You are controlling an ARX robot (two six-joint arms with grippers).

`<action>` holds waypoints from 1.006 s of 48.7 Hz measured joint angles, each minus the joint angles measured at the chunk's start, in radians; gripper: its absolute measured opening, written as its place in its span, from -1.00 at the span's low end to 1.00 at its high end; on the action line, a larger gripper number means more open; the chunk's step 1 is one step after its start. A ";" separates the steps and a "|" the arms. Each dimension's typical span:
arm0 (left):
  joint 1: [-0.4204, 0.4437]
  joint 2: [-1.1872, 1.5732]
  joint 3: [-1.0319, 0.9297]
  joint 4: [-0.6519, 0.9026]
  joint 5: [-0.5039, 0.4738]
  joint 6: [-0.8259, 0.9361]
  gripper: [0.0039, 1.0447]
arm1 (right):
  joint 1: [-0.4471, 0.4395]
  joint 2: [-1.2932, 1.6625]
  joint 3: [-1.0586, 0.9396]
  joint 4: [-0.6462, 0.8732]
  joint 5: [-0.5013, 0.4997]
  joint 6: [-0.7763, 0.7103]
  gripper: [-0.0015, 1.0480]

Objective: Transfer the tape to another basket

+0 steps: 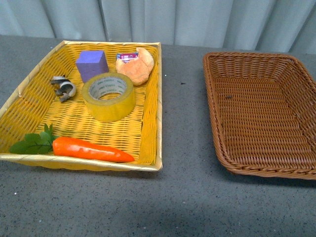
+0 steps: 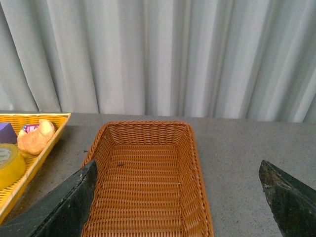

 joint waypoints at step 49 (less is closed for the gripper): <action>-0.227 0.961 0.892 -0.543 -0.098 -0.202 0.88 | 0.000 0.000 0.000 0.000 0.000 0.000 0.82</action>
